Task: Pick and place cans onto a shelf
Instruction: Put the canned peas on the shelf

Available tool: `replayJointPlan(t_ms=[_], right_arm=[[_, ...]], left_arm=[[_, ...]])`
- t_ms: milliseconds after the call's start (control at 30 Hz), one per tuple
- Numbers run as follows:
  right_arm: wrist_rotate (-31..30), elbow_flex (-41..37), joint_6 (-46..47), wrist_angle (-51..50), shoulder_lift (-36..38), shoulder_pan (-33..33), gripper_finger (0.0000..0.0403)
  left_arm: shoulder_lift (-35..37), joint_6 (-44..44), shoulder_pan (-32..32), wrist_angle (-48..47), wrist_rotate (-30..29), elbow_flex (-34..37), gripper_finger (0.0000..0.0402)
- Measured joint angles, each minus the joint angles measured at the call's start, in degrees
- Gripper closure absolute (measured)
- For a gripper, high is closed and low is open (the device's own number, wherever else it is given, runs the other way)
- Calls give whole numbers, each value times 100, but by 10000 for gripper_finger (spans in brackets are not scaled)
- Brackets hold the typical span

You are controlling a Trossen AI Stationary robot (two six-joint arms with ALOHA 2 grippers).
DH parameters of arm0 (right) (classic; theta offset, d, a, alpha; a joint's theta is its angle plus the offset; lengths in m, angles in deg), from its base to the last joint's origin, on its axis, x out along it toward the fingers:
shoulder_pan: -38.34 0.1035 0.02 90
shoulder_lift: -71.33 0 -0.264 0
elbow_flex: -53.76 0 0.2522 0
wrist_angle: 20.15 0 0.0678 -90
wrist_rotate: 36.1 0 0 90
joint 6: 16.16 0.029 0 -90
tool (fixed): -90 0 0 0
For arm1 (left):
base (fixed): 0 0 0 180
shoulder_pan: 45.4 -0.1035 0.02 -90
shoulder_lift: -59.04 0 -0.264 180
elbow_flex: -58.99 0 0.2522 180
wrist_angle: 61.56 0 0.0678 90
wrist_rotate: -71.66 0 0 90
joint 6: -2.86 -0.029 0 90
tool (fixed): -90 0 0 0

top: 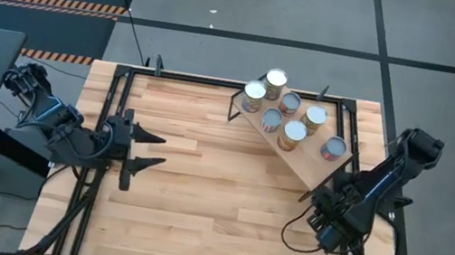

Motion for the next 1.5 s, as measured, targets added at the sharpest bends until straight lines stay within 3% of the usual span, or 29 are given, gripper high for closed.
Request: replayJointPlan(t_ms=[400,733,1167,1500], right_arm=[[598,495,-365,372,-313,-285,263],[704,741,-893,1466,-307,-257,390],[757,2138,-2396,1281,-822,-558,398],[482,4046,-4081,814,-1688,-1324,400]], left_arm=[[0,-159,-52,11,90,0,175],[0,-299,-52,24,90,0,175],[0,-296,-52,23,90,0,175],[0,-296,-54,23,90,0,175]])
